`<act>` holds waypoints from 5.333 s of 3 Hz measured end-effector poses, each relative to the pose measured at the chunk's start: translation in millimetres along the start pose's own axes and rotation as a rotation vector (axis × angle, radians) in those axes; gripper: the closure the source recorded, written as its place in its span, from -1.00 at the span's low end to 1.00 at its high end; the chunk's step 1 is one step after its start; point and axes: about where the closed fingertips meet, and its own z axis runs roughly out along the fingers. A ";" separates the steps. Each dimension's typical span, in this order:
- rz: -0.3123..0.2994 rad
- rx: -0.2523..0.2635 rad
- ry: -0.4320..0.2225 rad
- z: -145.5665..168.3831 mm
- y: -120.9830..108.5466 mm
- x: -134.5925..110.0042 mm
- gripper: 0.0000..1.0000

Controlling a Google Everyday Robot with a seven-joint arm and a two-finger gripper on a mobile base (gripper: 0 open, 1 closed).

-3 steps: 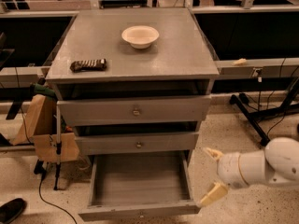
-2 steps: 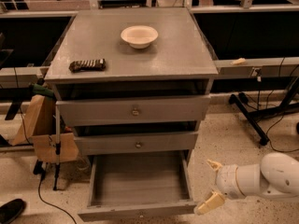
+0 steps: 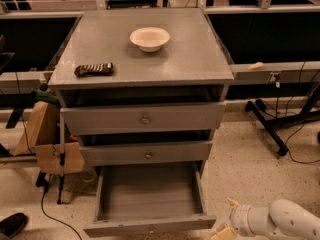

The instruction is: Close bottom drawer

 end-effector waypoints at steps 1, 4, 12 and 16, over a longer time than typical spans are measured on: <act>0.080 -0.010 -0.008 46.8 -12.8 56.9 -1.00; 0.229 -0.142 -0.019 158.6 19.6 141.8 0.28; 0.085 -0.144 -0.121 237.7 -48.3 71.7 -1.00; -0.007 -0.176 -0.113 258.7 -75.6 18.2 0.30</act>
Offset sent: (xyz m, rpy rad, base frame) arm -0.0485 0.0113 -0.2094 0.1585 0.2316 -0.1064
